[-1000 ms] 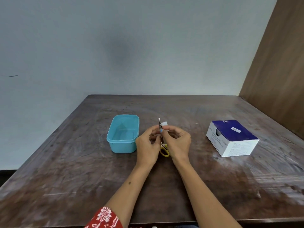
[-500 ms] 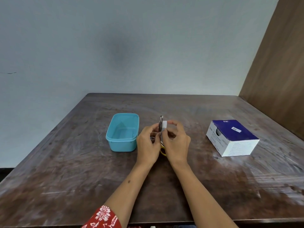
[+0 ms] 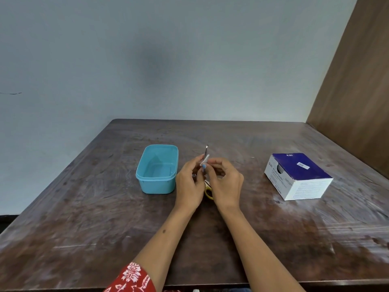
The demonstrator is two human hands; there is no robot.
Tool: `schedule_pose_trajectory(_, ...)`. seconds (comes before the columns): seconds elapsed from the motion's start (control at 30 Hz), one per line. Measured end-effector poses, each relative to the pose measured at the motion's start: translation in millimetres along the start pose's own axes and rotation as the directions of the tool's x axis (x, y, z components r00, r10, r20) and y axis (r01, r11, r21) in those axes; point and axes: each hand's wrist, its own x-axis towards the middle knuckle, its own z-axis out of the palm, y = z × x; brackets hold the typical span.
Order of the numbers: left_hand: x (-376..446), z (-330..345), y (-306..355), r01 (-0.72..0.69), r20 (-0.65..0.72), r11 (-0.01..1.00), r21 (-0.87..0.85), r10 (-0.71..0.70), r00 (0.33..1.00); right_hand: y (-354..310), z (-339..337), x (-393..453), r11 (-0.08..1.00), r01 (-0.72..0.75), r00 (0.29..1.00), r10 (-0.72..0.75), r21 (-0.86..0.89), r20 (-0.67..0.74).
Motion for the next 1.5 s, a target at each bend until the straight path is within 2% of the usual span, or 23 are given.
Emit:
schedule_pose_trajectory(0.3, -1, 0, -1, 0.06, 0.112, 0.995, -0.08, -0.051, 0.992, -1, -4, 1, 0.993, -0.065, 0.996, 0.07, 0.1, -0.049)
schedule_pose_trajectory(0.47, -1, 1, 3, 0.194, 0.073, 0.969, -0.156, -0.185, 0.98, -1, -4, 3, 0.974, -0.167, 0.985, 0.172, 0.155, -0.014)
schedule_pose_trajectory(0.63, -2, 2, 5, 0.247, 0.133, 0.942, -0.226, -0.221, 0.966, -3, -6, 7, 0.944, -0.215, 0.969, 0.238, 0.249, -0.066)
schedule_pose_trajectory(0.83, -3, -1, 8, 0.322, 0.157, 0.895, -0.307, -0.287, 0.945, -6, -8, 4, 0.911, -0.268, 0.96, 0.278, 0.312, 0.014)
schedule_pose_trajectory(1.0, -3, 0, 6, 0.329, 0.168, 0.913, -0.242, -0.295, 0.941, -6, -10, 6, 0.871, -0.283, 0.953, 0.303, 0.402, 0.015)
schedule_pose_trajectory(1.2, 0, -1, 3, 0.307, 0.111, 0.92, -0.245, -0.288, 0.951, -5, -6, 5, 0.861, -0.352, 0.936, 0.324, 0.367, 0.139)
schedule_pose_trajectory(1.37, -2, 2, 6, 0.316, 0.166, 0.928, -0.198, -0.286, 0.944, -2, -8, 8, 0.87, -0.331, 0.942, 0.33, 0.364, 0.069)
schedule_pose_trajectory(1.5, -2, 1, 6, 0.29, 0.123, 0.94, -0.179, -0.271, 0.955, -2, -6, 5, 0.869, -0.372, 0.928, 0.346, 0.327, 0.138)
